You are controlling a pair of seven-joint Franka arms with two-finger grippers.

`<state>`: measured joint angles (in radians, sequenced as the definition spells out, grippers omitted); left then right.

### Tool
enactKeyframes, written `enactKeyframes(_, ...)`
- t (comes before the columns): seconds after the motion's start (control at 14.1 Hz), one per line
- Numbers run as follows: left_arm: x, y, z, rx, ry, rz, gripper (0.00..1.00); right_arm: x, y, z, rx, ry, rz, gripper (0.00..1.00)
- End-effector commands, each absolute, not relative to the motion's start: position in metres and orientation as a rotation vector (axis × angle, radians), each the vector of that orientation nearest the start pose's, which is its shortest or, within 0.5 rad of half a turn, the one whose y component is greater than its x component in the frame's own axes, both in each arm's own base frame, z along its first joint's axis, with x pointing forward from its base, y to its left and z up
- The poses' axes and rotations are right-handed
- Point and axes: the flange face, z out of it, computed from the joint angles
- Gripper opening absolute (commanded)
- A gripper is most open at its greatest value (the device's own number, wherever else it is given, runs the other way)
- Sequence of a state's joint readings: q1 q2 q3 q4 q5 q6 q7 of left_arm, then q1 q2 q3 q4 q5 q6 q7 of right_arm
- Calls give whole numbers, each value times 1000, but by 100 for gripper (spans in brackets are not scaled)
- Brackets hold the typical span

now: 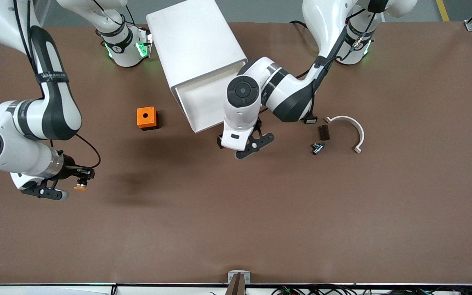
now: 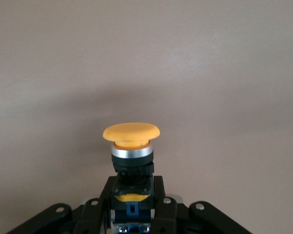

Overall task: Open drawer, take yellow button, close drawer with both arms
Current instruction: 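Push the drawer closed with the left gripper while the right gripper holds the button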

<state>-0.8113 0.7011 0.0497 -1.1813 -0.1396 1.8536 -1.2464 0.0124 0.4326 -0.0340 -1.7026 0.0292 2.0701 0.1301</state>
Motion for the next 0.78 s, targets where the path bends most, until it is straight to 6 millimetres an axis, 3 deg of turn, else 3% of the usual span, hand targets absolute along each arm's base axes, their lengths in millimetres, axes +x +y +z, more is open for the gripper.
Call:
enactKeyframes(0.0,510,-540,379,-3075,-812,169,100,661,-41,313,-3132,178,79,0)
enactKeyframes(0.35,486,-560,379,-3090,-766,223,100,665,-89,250,-3137,104,21,1)
enactKeyframes(0.57,474,-571,378,-3104,-762,283,100,662,-100,222,-3135,131,40,1)
enactKeyframes(0.71,461,-580,379,-3111,-747,331,100,661,-104,214,-3134,140,45,1)
